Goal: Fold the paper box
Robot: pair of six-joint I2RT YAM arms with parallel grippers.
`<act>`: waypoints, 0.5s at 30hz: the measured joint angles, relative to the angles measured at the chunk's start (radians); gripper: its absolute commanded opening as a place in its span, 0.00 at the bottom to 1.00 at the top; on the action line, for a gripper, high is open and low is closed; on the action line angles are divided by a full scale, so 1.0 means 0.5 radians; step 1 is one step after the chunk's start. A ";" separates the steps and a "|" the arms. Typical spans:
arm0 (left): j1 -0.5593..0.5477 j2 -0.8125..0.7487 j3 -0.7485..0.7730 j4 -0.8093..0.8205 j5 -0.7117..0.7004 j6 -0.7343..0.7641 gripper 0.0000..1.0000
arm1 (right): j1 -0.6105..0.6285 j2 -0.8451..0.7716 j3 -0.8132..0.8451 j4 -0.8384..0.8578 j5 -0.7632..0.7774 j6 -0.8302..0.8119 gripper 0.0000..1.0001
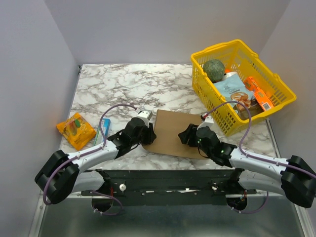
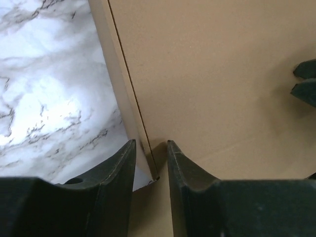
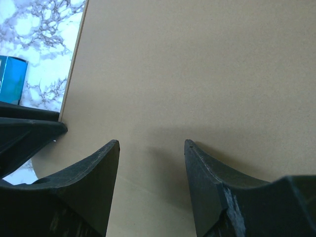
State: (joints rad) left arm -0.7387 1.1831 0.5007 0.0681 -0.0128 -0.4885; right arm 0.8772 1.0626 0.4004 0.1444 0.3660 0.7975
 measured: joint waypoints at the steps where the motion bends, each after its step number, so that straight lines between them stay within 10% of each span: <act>1: 0.000 0.026 0.000 0.048 0.003 -0.005 0.37 | 0.000 0.001 -0.002 0.003 0.008 -0.001 0.63; 5: 0.010 0.089 0.001 0.154 0.010 -0.019 0.37 | -0.001 0.006 -0.002 0.009 0.031 -0.002 0.65; 15: 0.009 -0.020 0.050 -0.072 -0.005 0.018 0.72 | 0.002 -0.280 0.051 -0.335 0.097 -0.082 1.00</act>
State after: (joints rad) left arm -0.7341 1.1732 0.5259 0.0322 -0.0154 -0.4793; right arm 0.8780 0.9226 0.4259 -0.0231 0.4145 0.7563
